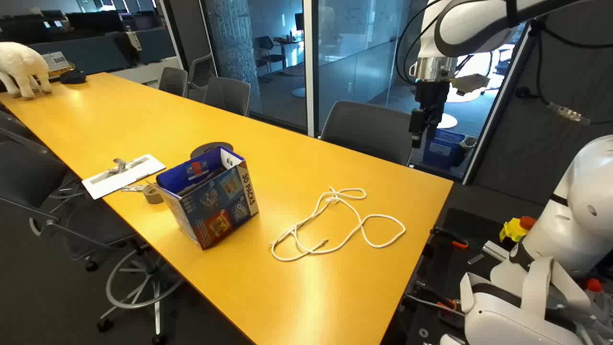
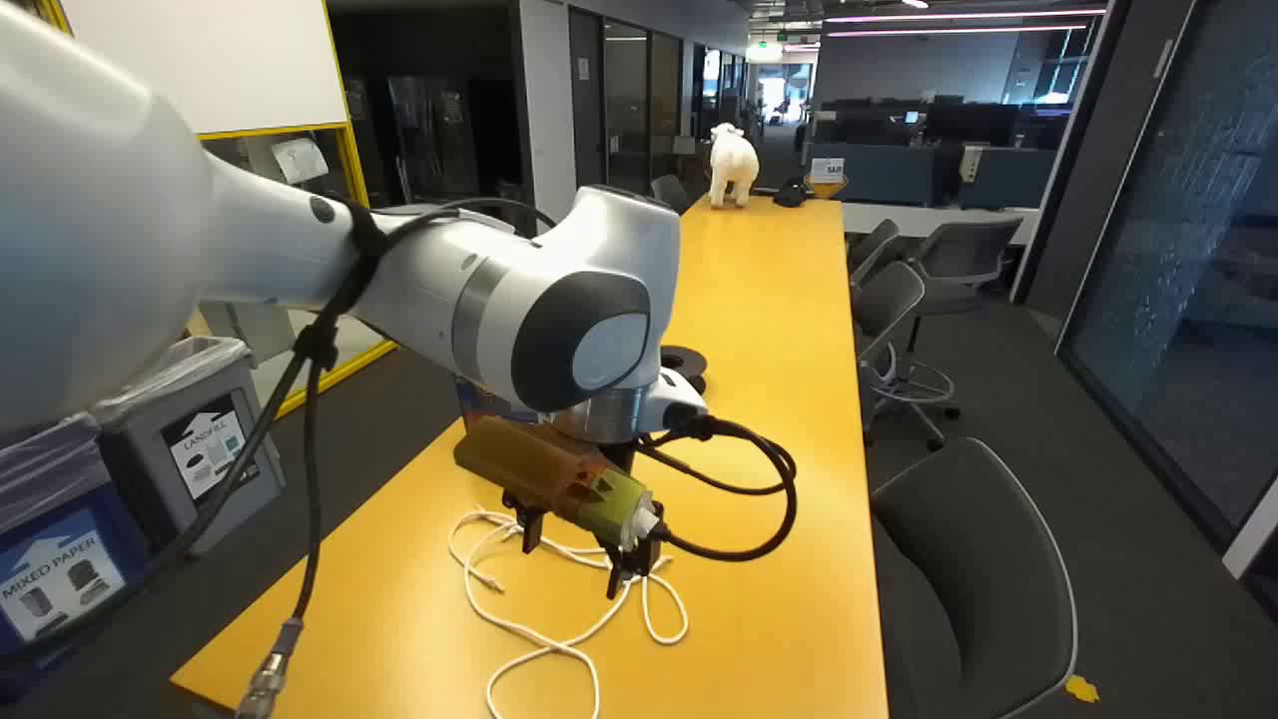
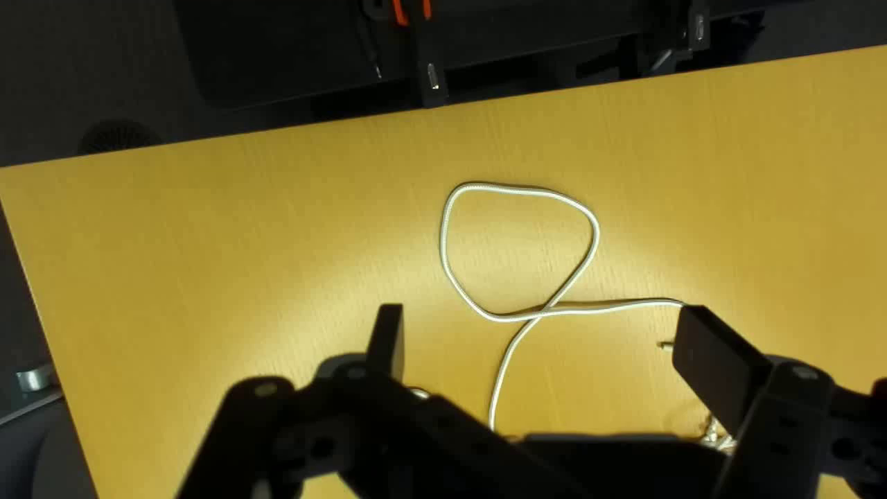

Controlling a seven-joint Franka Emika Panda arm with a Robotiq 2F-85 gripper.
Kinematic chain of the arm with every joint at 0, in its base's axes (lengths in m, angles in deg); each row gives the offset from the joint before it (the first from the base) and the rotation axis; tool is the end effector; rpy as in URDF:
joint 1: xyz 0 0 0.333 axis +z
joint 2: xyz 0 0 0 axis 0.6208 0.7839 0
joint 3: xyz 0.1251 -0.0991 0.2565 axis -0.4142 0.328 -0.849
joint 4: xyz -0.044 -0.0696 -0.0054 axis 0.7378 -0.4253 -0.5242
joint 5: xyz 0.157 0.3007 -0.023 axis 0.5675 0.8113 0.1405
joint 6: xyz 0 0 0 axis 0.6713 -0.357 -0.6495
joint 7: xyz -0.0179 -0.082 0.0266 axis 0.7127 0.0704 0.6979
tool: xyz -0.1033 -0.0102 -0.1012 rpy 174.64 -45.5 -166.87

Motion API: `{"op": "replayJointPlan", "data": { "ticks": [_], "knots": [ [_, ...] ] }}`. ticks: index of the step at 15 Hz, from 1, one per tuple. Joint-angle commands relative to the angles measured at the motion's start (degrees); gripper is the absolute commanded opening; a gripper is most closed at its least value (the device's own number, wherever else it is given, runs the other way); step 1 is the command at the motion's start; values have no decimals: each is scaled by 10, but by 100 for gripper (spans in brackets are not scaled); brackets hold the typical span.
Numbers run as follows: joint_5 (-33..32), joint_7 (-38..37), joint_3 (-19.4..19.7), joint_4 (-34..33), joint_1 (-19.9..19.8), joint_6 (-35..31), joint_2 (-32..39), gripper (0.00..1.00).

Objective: Put the ropes inside the box.

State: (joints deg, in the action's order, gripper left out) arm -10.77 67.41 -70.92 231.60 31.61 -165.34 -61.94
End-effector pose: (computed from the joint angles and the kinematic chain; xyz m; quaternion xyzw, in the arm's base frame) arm 0.3043 -0.1049 0.4033 -0.9943 0.0736 0.0578 0.0512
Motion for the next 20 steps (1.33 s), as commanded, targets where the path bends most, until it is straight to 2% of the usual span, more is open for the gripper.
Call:
{"op": "replayJointPlan", "data": {
  "ticks": [1, 6, 12, 16, 20],
  "knots": [
    [3, 3, -6, -2, -7, 1, 1, 100],
    [3, 3, -6, -4, -7, 1, 0, 100],
    [-1, -46, -54, -9, 12, -66, 74, 100],
    [-62, -66, -98, -30, 22, -155, 170, 100],
    [-153, -60, -110, -83, 23, -224, 287, 100]
  ]
}}
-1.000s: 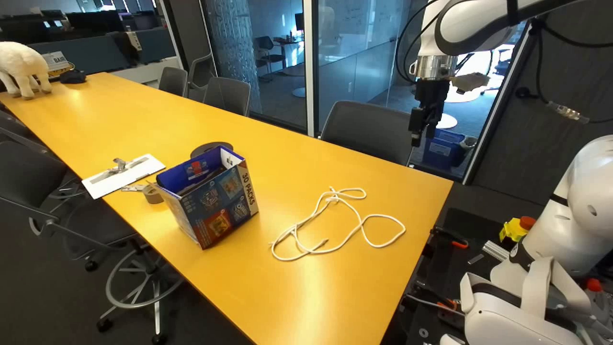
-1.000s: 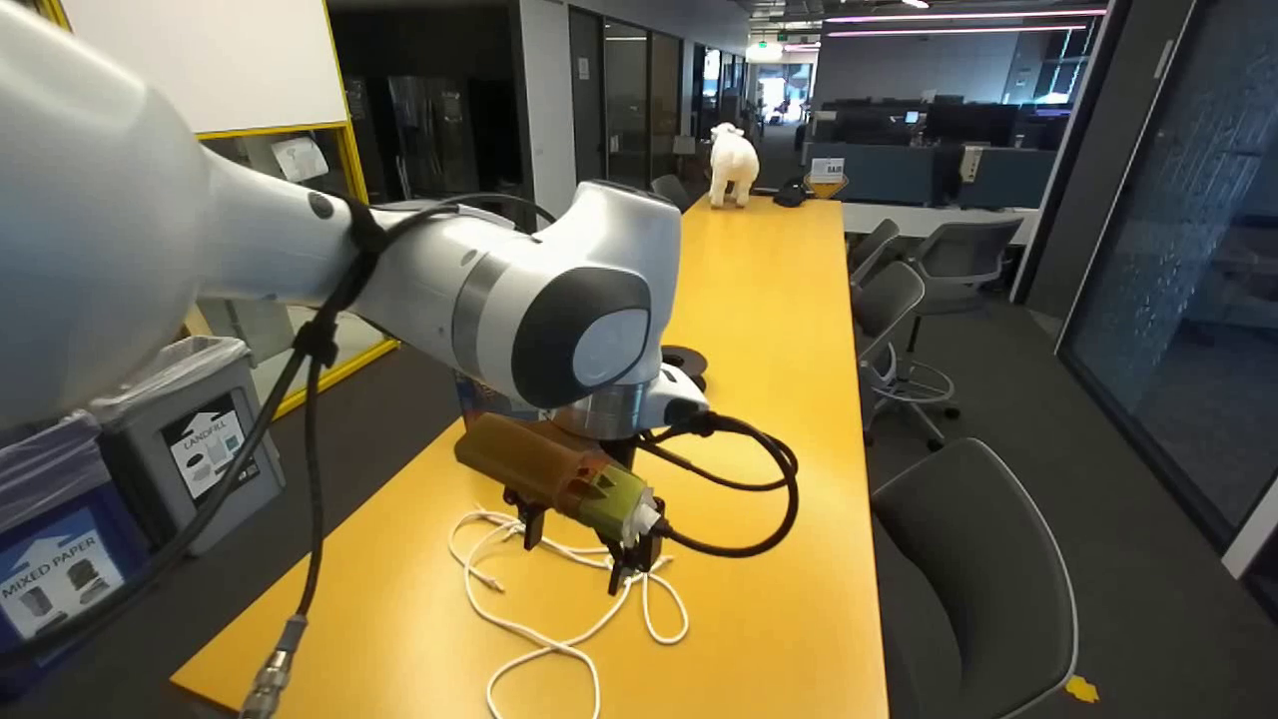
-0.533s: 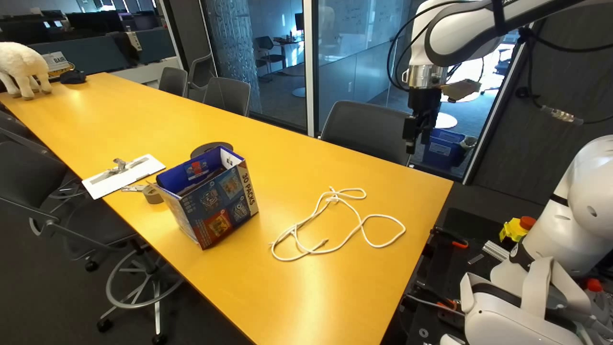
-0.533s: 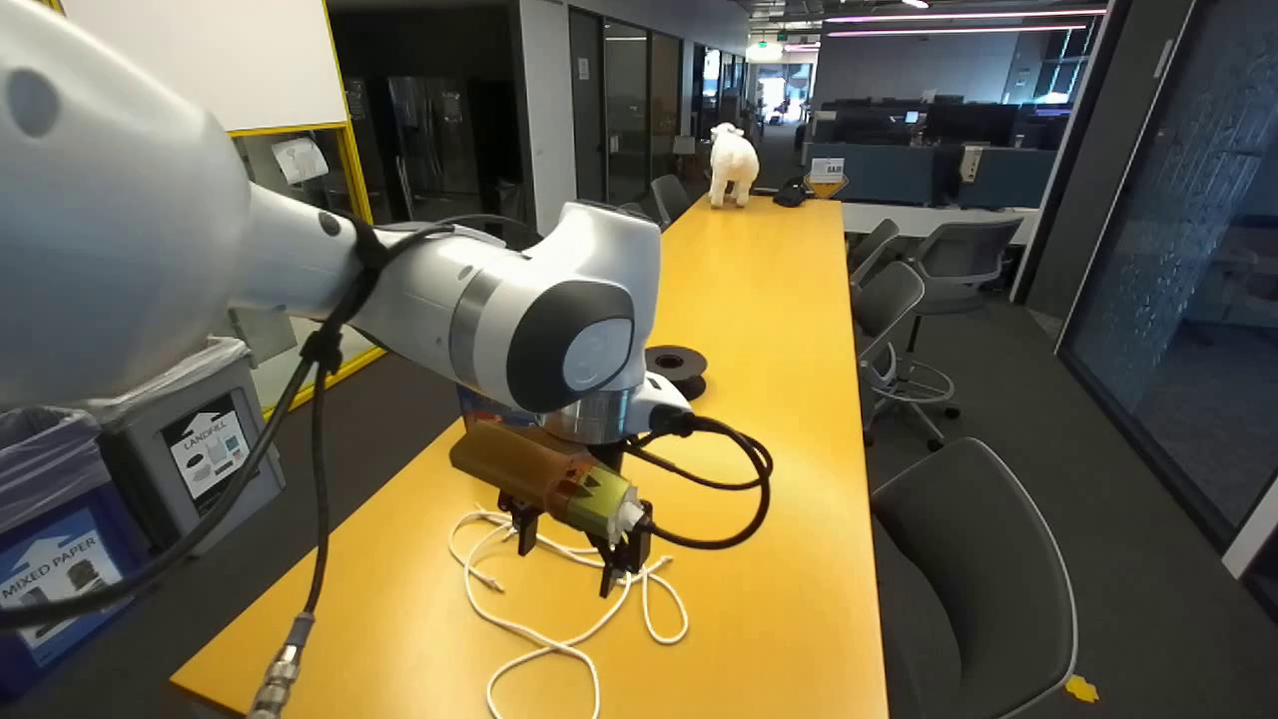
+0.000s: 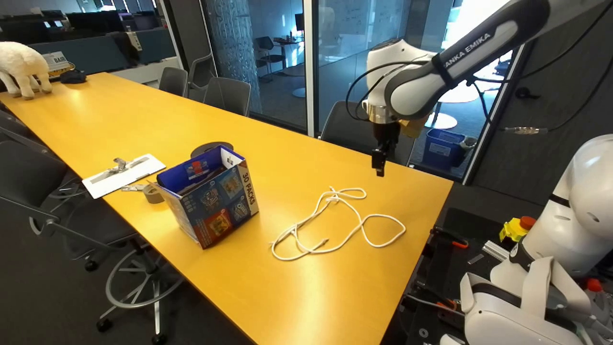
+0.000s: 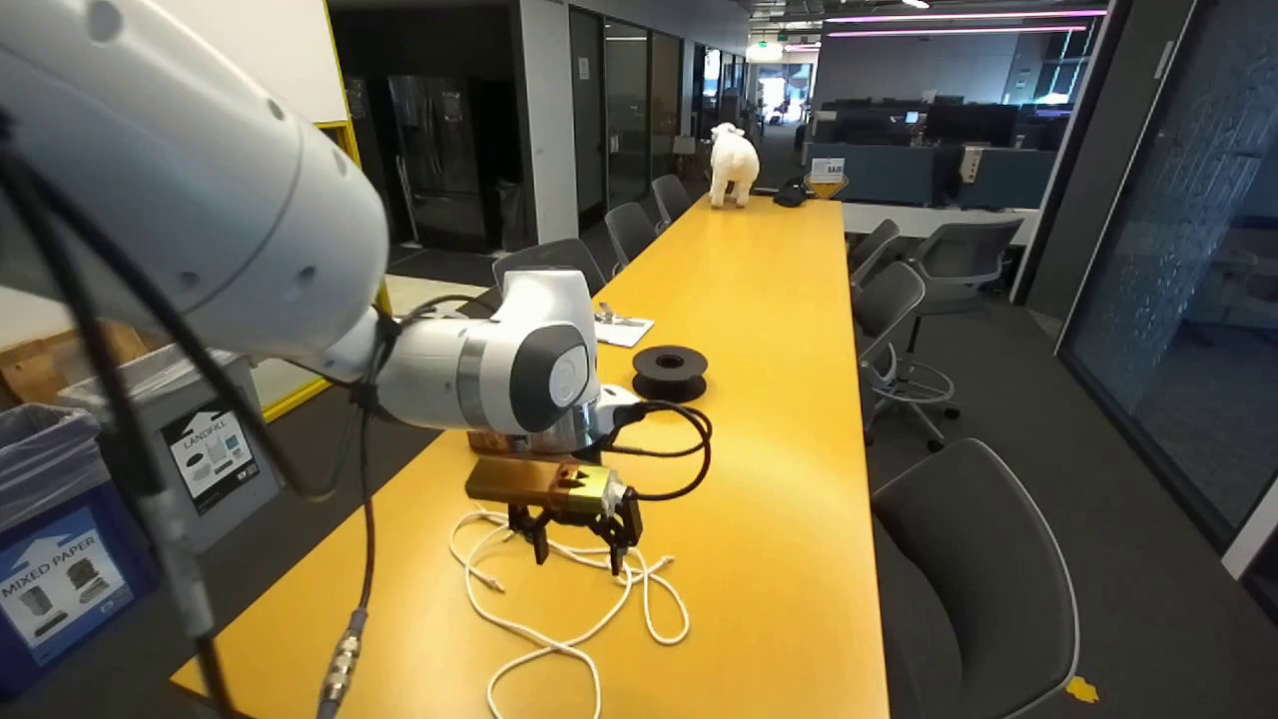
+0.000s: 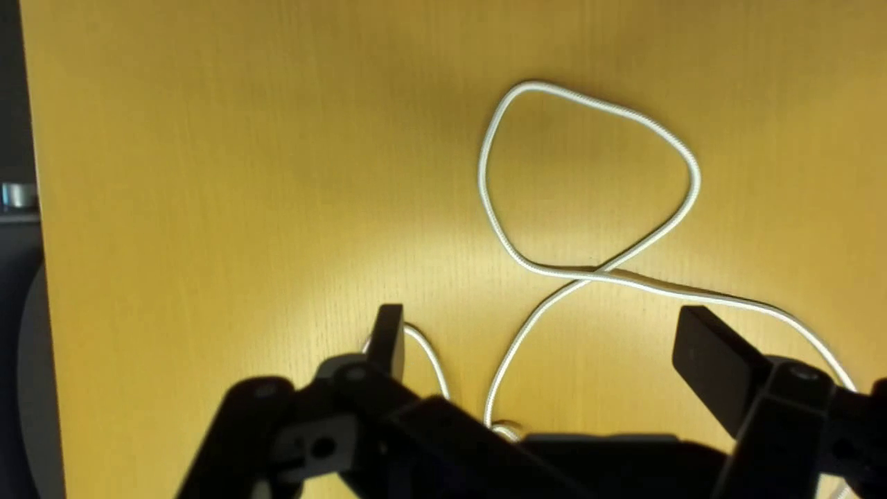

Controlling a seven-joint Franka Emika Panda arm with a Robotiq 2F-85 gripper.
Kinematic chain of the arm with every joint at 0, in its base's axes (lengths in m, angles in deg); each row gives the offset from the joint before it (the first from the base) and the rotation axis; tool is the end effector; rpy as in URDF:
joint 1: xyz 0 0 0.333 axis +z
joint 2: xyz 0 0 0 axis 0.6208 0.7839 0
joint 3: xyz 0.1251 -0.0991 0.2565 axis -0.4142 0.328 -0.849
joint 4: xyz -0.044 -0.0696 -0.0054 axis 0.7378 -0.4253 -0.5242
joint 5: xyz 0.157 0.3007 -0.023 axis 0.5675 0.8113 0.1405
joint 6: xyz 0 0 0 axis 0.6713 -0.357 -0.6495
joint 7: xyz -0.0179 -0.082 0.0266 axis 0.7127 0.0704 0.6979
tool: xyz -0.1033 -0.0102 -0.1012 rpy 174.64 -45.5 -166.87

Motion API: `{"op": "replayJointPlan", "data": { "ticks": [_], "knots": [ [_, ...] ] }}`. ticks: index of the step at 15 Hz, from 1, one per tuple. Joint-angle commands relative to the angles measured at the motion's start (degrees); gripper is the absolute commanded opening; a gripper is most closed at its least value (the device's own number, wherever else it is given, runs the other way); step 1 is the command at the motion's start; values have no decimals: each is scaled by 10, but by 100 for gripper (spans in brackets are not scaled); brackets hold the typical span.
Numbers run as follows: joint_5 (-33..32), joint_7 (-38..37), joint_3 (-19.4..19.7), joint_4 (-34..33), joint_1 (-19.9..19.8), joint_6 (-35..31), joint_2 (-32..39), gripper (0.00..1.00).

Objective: Put the ropes inside the box.

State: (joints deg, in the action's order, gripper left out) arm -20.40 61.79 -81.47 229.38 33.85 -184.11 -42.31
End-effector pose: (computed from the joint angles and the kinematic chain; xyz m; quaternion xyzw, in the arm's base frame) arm 0.3913 -0.0521 0.3228 0.9956 0.0311 -0.0558 0.0689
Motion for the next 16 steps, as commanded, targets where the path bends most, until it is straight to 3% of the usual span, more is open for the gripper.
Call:
{"op": "replayJointPlan", "data": {
  "ticks": [1, 3, 7, 16],
  "knots": [
    [-79, -3, -2, -77, 0, -53, 118, 100],
    [-96, 6, 8, -115, 1, -89, 174, 100],
    [-58, 62, 13, -173, -2, -161, 264, 100],
    [18, 188, -16, -226, -31, -195, 361, 100]
  ]
}}
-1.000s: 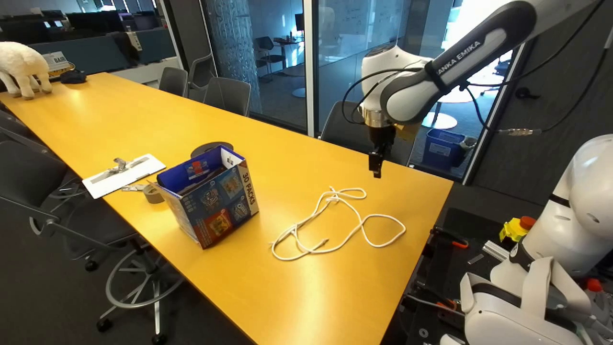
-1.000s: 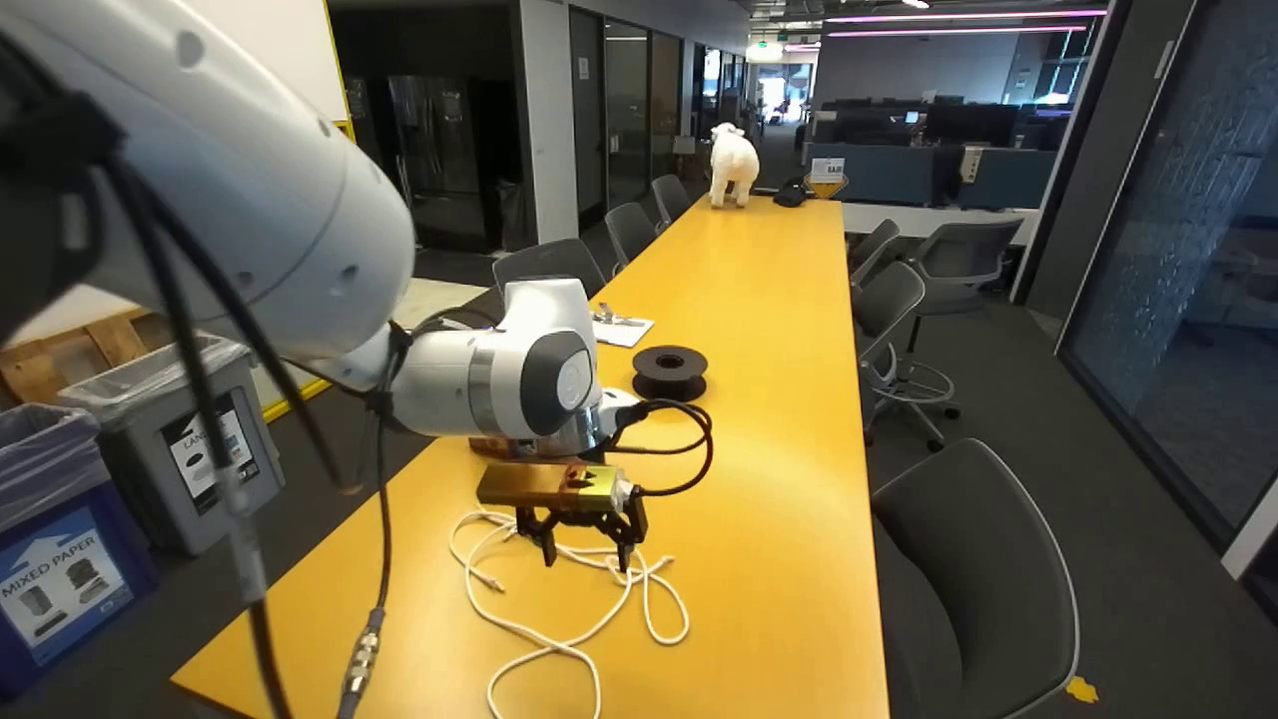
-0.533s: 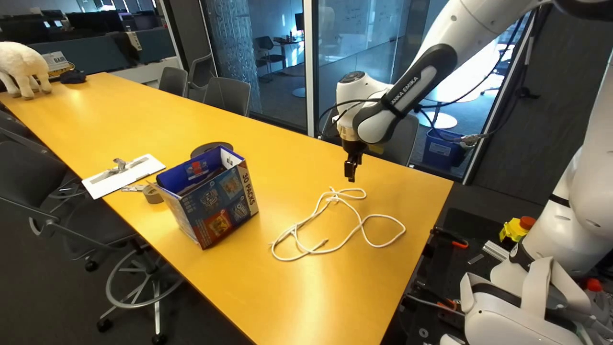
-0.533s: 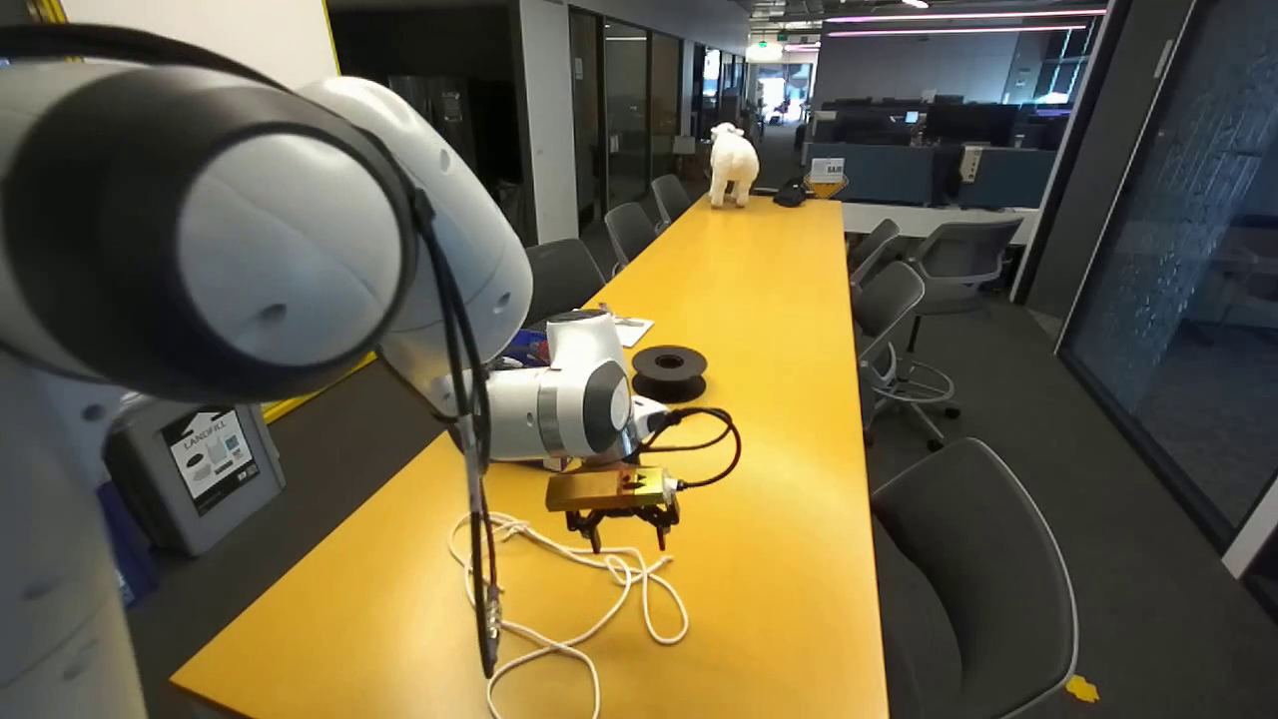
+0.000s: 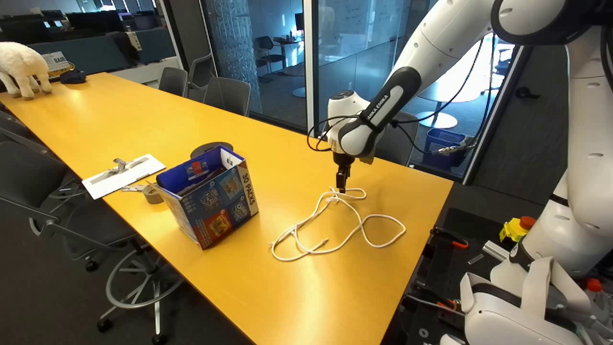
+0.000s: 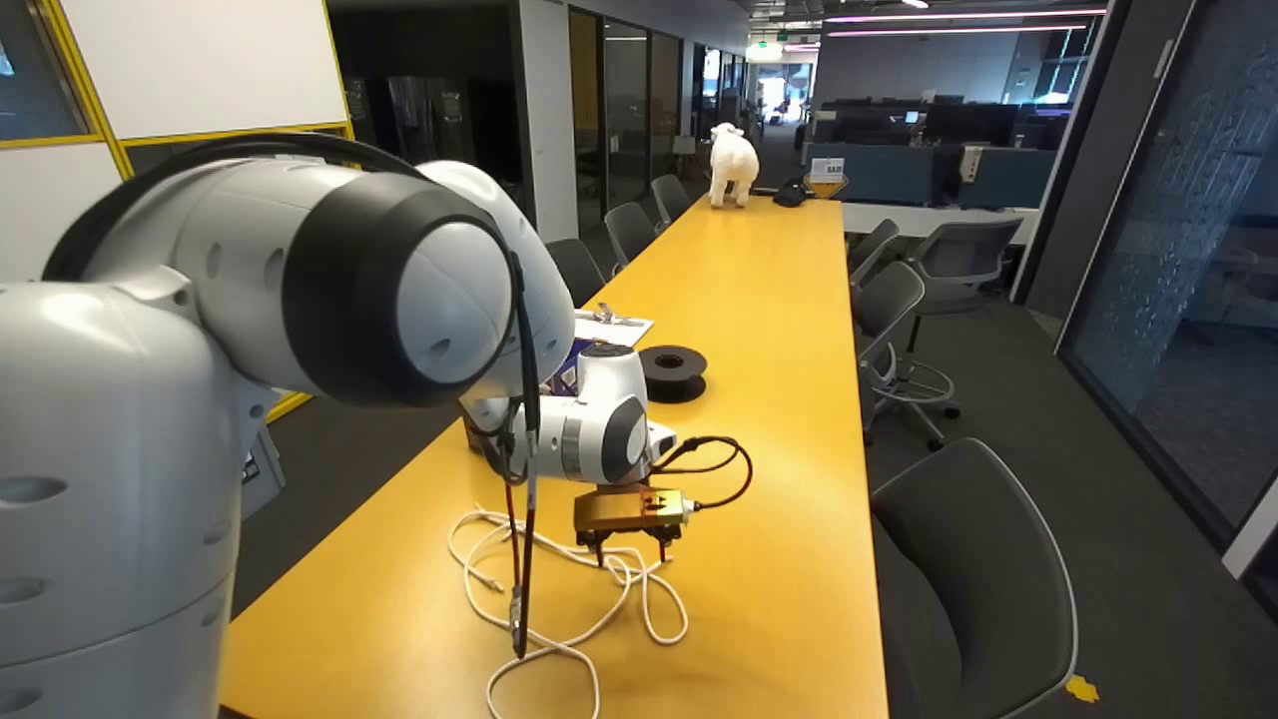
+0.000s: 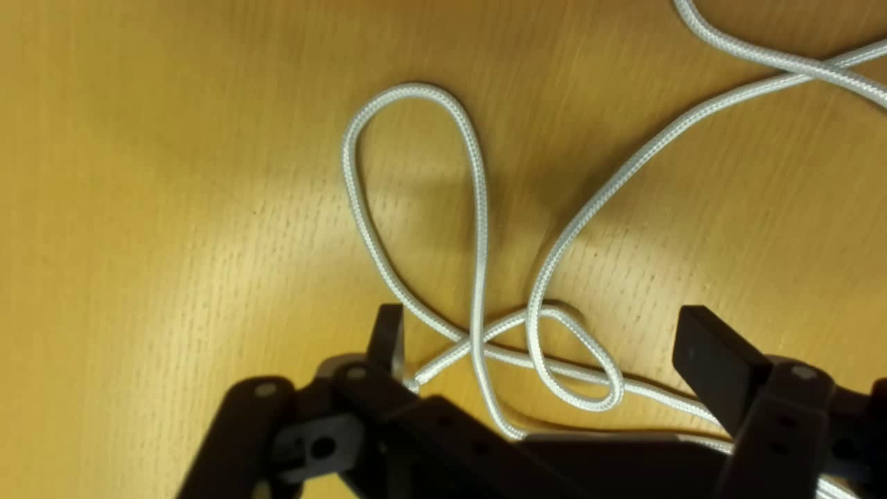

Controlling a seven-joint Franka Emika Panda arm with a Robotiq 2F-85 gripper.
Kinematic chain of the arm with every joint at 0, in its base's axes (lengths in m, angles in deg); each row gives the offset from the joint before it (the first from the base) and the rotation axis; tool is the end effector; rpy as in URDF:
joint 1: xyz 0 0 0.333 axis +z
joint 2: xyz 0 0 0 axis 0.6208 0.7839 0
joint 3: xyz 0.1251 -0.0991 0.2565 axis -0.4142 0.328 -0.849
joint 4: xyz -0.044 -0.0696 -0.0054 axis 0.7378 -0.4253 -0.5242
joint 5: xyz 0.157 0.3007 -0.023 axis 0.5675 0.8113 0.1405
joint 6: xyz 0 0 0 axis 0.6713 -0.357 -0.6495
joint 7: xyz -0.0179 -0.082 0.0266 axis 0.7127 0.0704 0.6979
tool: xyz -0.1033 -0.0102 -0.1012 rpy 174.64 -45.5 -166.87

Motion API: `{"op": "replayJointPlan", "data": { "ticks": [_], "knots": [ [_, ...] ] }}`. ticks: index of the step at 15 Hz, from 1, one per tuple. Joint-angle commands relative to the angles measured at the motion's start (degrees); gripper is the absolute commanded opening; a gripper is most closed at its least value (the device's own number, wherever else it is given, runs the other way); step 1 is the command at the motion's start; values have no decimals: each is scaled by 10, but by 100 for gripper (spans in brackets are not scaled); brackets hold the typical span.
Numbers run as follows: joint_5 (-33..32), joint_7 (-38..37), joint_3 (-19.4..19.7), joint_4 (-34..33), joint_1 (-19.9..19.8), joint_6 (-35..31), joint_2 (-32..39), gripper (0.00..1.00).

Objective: Put the ropes inside the box.

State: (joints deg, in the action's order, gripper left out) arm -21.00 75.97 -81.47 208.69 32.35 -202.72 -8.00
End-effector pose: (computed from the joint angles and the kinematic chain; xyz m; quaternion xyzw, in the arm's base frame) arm 0.5253 -0.0698 0.1952 0.9845 0.1640 -0.0204 0.0584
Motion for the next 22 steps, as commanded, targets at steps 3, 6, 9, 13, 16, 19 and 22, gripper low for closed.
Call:
{"op": "replayJointPlan", "data": {
  "ticks": [3, 6, 9, 13, 16, 19, 22],
  "knots": [
    [27, 55, -18, -17, -19, -38, 32, 100],
    [25, 49, -16, -20, -17, -68, 49, 100],
    [27, 45, -17, -30, -20, -91, 73, 100],
    [28, 46, -21, -49, -25, -95, 100, 100],
    [25, 41, -20, -67, -23, -98, 118, 100],
    [26, 42, -21, -87, -24, -94, 134, 100],
    [27, 42, -22, -101, -27, -95, 146, 100]
  ]
}}
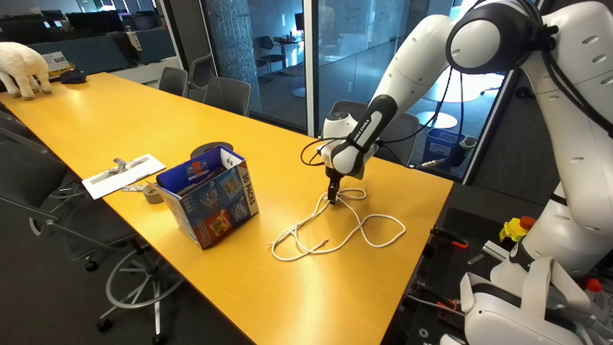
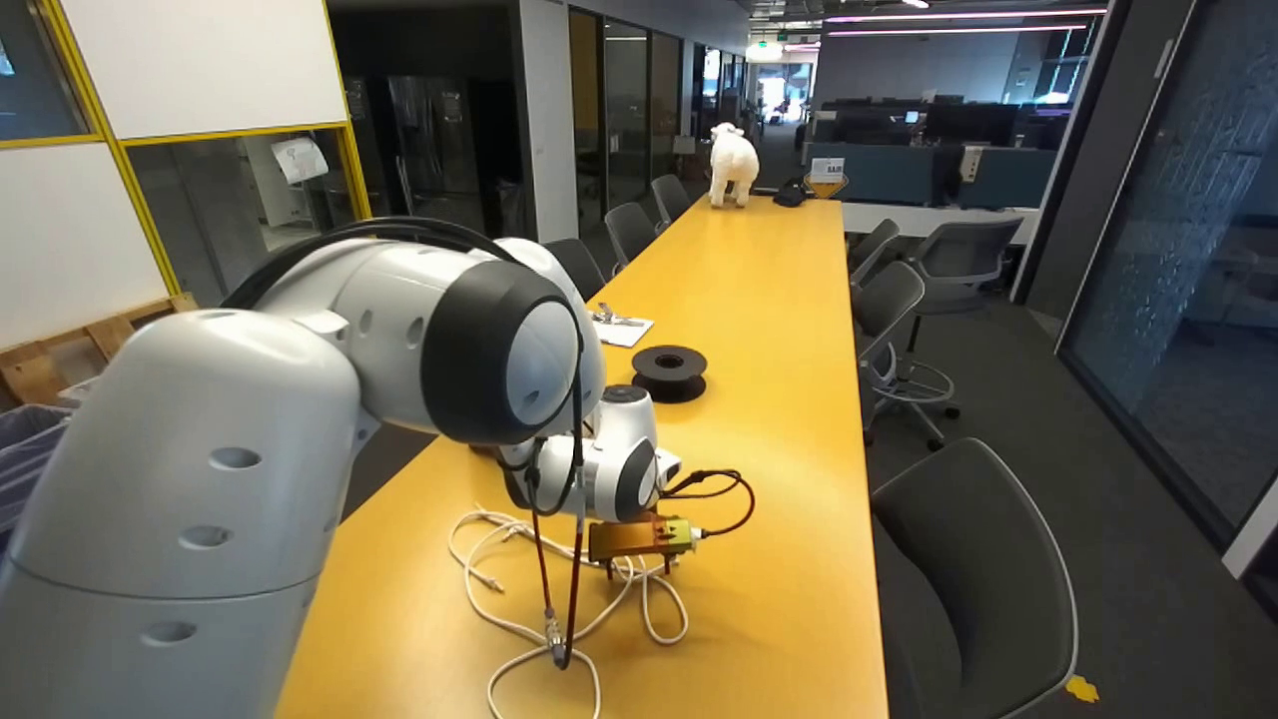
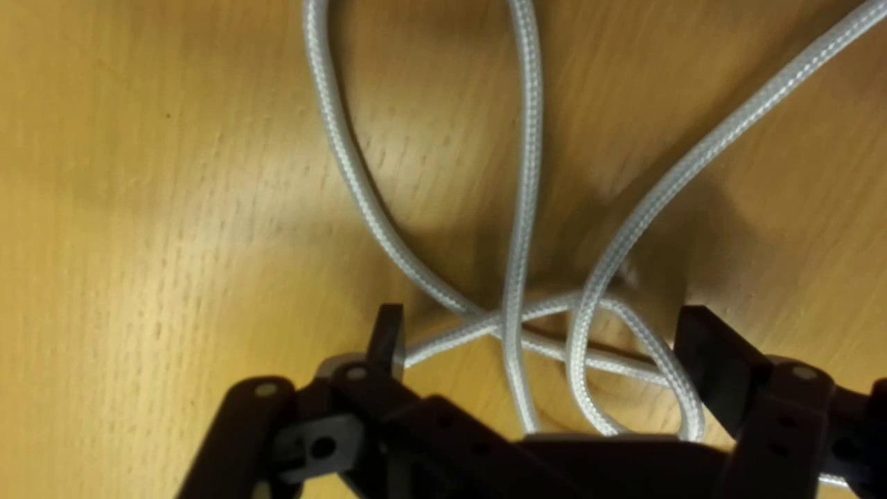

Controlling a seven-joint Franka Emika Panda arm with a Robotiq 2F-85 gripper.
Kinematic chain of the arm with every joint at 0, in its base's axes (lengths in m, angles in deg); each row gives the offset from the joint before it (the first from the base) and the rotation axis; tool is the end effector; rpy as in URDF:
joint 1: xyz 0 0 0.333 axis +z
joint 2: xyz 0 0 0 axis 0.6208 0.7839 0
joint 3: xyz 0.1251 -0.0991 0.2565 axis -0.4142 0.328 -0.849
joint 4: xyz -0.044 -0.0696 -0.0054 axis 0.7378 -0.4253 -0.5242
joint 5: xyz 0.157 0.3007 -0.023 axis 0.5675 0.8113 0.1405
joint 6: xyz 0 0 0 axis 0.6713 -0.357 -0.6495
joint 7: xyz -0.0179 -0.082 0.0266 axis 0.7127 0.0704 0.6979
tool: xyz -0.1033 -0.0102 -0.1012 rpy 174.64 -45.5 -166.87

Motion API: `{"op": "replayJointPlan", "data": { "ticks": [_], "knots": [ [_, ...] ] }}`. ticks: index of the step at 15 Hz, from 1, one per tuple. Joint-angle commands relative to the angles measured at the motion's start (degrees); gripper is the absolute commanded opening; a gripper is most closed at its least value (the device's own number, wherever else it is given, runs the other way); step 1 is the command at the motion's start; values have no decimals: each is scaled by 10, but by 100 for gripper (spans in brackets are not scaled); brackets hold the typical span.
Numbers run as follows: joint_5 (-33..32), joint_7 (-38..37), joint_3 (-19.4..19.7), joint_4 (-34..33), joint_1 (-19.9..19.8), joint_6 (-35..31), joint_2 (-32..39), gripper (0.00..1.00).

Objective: Put the ropes inside the box.

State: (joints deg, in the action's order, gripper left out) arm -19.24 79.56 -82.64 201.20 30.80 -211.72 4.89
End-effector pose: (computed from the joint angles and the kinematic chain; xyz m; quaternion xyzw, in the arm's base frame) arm 0.5598 -0.0729 0.1282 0.9819 0.1837 0.0134 0.0440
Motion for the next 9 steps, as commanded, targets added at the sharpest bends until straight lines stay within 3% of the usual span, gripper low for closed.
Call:
{"op": "replayJointPlan", "data": {
  "ticks": [1, 9],
  "knots": [
    [10, 6, -11, -29, -12, -5, 20, 100],
    [9, 4, -9, -37, -16, -7, 26, 100]
  ]
}}
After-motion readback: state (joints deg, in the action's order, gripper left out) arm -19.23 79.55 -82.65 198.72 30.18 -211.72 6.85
